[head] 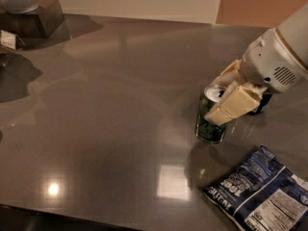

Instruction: Move green can near blue chip bag

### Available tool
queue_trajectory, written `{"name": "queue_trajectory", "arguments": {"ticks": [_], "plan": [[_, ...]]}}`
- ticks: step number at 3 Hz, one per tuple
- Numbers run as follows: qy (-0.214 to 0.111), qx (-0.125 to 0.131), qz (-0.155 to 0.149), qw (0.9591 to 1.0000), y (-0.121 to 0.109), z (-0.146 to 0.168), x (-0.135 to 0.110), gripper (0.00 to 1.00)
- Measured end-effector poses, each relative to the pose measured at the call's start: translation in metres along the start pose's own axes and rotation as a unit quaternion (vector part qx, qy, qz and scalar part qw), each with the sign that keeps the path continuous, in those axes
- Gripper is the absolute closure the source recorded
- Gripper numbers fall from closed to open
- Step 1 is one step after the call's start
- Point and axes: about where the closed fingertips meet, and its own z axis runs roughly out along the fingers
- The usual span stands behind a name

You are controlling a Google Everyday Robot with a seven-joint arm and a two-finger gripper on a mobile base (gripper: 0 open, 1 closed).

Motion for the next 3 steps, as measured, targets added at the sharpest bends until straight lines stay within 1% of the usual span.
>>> {"name": "queue_trajectory", "arguments": {"ticks": [1,2,3], "plan": [[0.002,-0.008,0.021,0.9998,0.007,-0.001,0.022,1.00],[-0.003,-0.009,0.032,0.9994,0.015,0.003,0.038,0.84],[-0.008,-0.003,0.034,0.9994,0.021,0.007,0.052,0.61]]}}
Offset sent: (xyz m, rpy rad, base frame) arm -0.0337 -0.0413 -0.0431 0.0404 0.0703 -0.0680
